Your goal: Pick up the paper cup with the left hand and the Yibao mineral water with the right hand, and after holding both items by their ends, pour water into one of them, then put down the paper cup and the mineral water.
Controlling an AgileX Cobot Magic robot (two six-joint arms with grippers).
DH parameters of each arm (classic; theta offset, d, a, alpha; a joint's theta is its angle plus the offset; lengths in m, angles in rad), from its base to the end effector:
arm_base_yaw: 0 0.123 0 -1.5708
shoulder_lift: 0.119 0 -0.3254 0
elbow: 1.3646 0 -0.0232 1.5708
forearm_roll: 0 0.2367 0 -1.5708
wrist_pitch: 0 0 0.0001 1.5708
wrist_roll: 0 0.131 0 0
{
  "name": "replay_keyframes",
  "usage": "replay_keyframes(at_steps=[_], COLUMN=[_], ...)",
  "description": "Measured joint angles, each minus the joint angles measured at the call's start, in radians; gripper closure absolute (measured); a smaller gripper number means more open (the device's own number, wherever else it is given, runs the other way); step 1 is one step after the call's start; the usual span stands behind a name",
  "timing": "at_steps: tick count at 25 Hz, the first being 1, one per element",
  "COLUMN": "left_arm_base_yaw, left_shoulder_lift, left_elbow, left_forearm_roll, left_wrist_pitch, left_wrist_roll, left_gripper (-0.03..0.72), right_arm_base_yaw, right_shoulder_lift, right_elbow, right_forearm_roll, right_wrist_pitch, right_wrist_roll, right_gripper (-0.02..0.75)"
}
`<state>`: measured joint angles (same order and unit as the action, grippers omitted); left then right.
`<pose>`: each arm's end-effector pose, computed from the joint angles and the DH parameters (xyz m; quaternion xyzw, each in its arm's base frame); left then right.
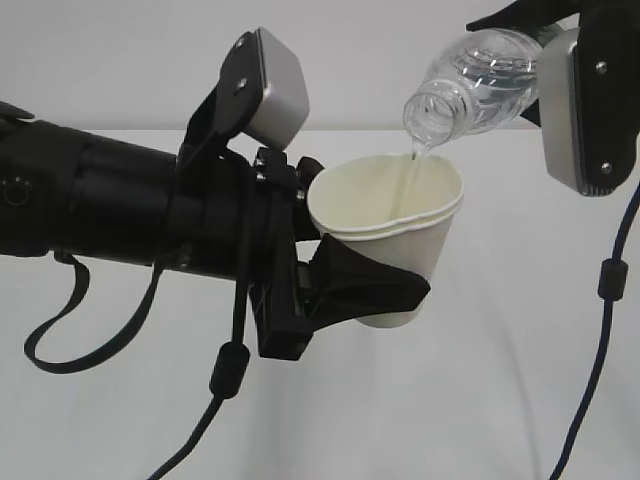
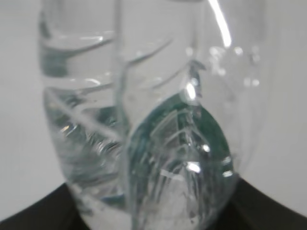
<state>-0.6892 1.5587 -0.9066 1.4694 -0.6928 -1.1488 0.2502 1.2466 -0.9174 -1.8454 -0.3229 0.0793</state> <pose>0.2070 -0.2784 0.2926 0.5331 0.6280 -0.3795 0.4211 0.2682 0.1097 0.3667 -0.7309 0.3481 -0.3063 0.5008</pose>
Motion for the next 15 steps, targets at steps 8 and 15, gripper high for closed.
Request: replay_keyframes(at_steps=[8,15], left_arm_base_yaw=[0.0,0.0], left_shoulder_lift=[0.0,0.0], left_elbow=[0.0,0.0], left_forearm_roll=[0.012,0.012], left_wrist_pitch=[0.017,0.021], left_wrist_roll=[-0.008,-0.015], left_gripper=[0.254,0.254], right_arm_base_yaw=[0.0,0.0], right_shoulder_lift=[0.0,0.0], right_elbow=[0.0,0.0], right_forearm_roll=[0.0,0.0], right_wrist_pitch=[-0.008,-0.017], right_wrist_roll=[0.0,-0.001], right_gripper=[0.333,0.333])
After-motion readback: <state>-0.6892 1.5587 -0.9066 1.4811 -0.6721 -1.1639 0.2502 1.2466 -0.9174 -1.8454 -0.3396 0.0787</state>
